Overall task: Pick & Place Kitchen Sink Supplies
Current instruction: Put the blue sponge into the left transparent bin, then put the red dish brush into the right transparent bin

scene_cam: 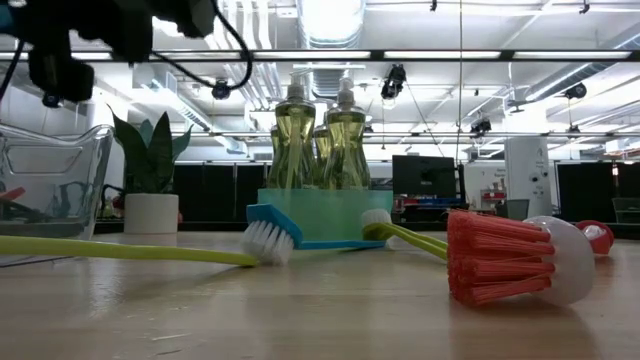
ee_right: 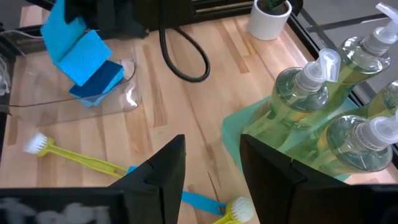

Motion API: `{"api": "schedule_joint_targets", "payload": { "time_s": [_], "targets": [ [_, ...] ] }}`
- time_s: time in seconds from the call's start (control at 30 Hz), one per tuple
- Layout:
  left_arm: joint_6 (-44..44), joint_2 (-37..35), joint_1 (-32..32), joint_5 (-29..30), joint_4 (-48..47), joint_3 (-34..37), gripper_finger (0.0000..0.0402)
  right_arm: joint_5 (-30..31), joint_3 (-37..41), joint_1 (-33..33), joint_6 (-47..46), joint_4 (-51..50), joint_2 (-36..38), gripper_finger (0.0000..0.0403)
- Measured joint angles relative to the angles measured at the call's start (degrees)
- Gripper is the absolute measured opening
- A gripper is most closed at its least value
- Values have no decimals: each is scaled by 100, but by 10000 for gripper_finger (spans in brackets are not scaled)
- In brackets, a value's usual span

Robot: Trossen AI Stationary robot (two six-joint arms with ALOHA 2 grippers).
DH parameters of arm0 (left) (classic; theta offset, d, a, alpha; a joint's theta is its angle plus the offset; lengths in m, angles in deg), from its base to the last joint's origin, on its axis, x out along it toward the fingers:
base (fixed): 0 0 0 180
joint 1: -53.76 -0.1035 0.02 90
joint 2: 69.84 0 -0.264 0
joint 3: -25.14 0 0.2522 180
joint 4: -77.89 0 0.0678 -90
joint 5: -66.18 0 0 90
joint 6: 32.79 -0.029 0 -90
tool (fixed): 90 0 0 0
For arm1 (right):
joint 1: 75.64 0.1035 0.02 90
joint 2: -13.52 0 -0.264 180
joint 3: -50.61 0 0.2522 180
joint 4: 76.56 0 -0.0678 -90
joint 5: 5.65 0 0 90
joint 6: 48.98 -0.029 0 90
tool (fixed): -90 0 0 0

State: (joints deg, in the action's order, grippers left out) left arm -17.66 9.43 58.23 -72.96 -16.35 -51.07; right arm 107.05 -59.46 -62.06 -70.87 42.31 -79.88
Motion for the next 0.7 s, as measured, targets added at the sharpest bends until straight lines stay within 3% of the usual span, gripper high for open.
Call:
{"api": "schedule_joint_targets", "payload": {
  "time_s": [0.23,0.57,0.7],
  "targets": [
    [135,0,11,-172,793,413,59,0,0,0,-15,15,0,148],
    [145,0,41,5,995,364,199,0,0,-2,-60,69,0,146],
    [204,0,38,-311,994,363,227,1,0,-2,-60,172,0,138]
  ]
}}
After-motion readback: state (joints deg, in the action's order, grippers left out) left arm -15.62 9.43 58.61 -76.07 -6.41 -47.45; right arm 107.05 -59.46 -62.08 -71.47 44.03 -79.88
